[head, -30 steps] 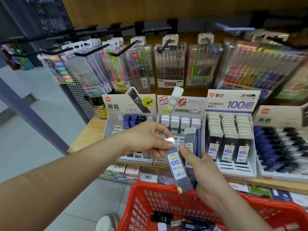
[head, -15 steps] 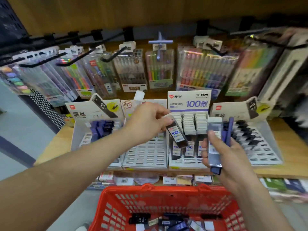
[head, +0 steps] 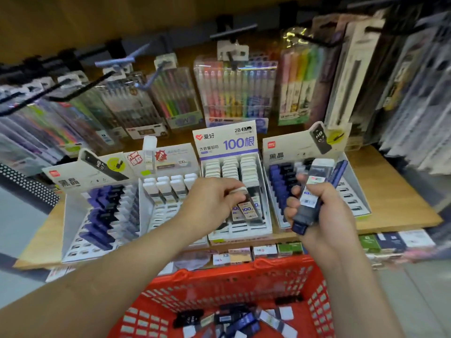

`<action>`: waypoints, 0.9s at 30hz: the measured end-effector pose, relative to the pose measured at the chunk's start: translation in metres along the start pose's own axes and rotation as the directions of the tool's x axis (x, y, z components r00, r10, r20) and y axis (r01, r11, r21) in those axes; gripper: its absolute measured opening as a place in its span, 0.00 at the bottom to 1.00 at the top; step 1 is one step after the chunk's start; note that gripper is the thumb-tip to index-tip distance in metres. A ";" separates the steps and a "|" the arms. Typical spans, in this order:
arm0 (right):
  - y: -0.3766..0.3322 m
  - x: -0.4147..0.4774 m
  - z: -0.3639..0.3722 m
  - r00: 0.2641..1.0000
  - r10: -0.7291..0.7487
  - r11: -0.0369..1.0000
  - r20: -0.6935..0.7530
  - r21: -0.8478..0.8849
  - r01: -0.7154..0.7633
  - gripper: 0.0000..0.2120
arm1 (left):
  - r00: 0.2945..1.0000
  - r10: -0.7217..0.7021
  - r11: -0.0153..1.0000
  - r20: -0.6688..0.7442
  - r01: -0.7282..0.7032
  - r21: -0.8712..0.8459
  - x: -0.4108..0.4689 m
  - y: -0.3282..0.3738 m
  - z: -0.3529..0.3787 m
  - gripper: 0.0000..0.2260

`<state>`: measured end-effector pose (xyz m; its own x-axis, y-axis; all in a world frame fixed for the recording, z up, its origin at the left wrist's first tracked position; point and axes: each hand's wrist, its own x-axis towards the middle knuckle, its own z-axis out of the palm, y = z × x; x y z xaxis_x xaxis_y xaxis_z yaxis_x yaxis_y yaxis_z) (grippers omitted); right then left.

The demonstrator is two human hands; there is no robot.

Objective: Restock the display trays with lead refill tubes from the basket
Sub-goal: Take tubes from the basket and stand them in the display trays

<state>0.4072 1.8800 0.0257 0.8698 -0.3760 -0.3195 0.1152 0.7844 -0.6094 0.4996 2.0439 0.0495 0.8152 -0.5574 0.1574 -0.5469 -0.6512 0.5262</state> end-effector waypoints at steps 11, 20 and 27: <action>0.003 -0.007 -0.001 1.000 0.023 0.997 0.011 0.079 -0.024 0.11 | 0.959 0.233 0.948 0.158 -0.261 0.184 0.004 0.008 0.016 0.08; 0.005 -0.010 -0.005 1.000 -0.016 0.995 -0.004 -0.099 0.016 0.16 | 0.995 0.093 0.979 -0.040 -0.084 0.184 0.007 0.013 0.037 0.10; 0.008 -0.009 -0.011 1.000 -0.003 0.968 -0.022 -0.251 -0.003 0.15 | 0.996 0.008 0.975 -0.085 0.011 0.220 0.015 0.019 0.027 0.14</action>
<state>0.3954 1.8839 0.0161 0.8588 -0.3889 -0.3334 -0.0110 0.6366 -0.7711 0.4964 2.0094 0.0394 0.8242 -0.5164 0.2323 -0.5663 -0.7548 0.3310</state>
